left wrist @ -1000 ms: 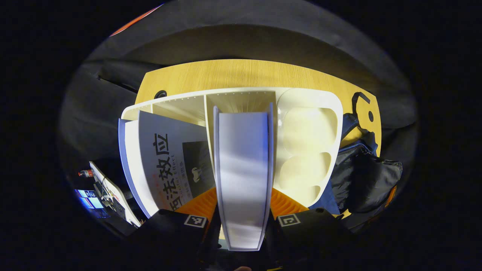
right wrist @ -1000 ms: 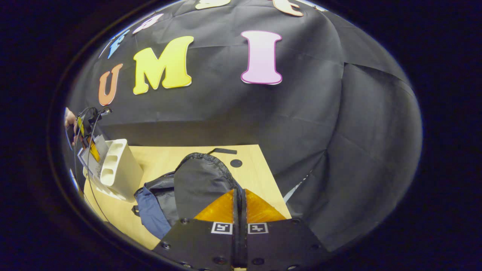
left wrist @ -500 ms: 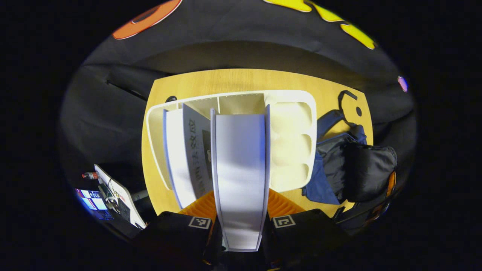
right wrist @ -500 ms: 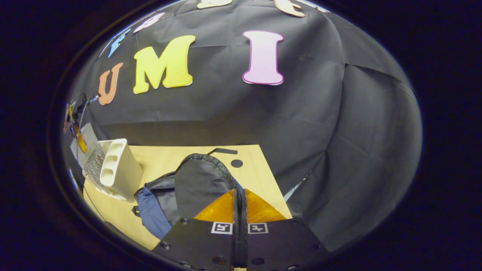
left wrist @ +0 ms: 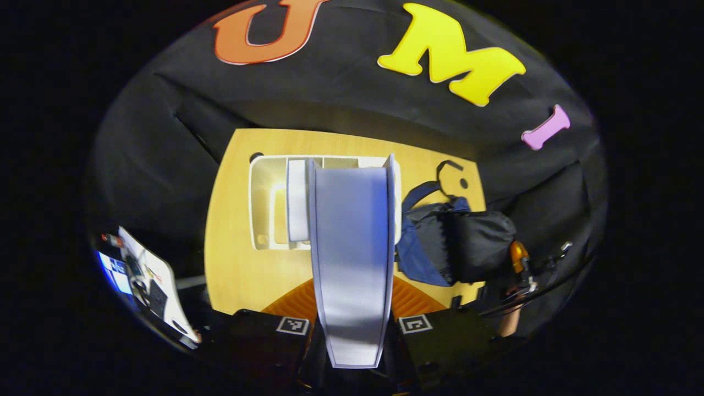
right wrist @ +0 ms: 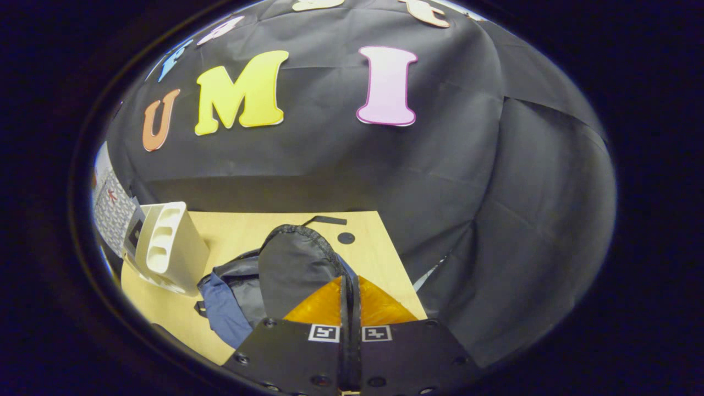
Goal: Open the schoolbag, grab two books from the bookshelf and put them into the schoolbag.
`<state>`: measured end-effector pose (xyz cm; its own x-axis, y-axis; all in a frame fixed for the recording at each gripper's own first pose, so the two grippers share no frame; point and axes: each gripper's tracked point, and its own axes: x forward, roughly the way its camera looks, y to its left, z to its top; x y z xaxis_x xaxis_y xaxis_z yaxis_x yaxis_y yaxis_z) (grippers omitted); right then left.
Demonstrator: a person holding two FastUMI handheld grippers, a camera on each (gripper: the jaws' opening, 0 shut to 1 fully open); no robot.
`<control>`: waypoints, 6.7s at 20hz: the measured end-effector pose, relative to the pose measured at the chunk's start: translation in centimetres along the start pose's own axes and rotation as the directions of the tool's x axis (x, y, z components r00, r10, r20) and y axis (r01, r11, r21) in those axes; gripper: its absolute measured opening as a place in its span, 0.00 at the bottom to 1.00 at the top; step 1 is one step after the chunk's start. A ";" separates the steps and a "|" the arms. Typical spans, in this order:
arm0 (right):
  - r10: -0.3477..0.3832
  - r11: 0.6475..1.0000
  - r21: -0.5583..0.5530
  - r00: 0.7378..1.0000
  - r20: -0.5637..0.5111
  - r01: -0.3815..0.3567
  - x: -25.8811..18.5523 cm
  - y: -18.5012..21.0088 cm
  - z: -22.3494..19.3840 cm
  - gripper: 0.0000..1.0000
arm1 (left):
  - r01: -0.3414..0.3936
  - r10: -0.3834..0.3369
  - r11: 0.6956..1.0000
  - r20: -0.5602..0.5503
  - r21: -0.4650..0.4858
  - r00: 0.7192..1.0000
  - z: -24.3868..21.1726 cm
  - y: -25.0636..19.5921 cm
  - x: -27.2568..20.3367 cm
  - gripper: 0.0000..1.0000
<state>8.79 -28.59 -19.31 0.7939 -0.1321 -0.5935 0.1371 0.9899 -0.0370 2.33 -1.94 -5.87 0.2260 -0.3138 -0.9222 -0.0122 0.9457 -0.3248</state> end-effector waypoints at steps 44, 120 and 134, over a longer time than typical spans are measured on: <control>-0.046 0.997 -0.063 0.999 0.028 0.048 -1.2 0.0 2.4 0.00 | 0.672 -0.683 0.648 0.116 -0.358 0.721 -10.4 -27.5 36.4 0.46; -0.072 0.995 -0.073 0.997 -0.019 0.070 -0.5 4.2 -0.4 0.00 | -0.272 0.253 0.962 -0.283 -0.030 0.925 5.0 14.4 16.9 0.45; -0.019 0.999 -0.042 1.000 -0.010 0.019 -0.8 3.8 -1.1 0.00 | -0.150 0.147 0.988 -0.085 -0.038 0.986 -0.2 8.7 -1.7 0.41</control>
<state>8.01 -24.68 -19.87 0.7853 -0.1504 -0.6006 0.1266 0.9886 -0.0821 1.64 6.82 -7.19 0.1383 -0.1778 -0.9743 -0.0832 0.9782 -0.1903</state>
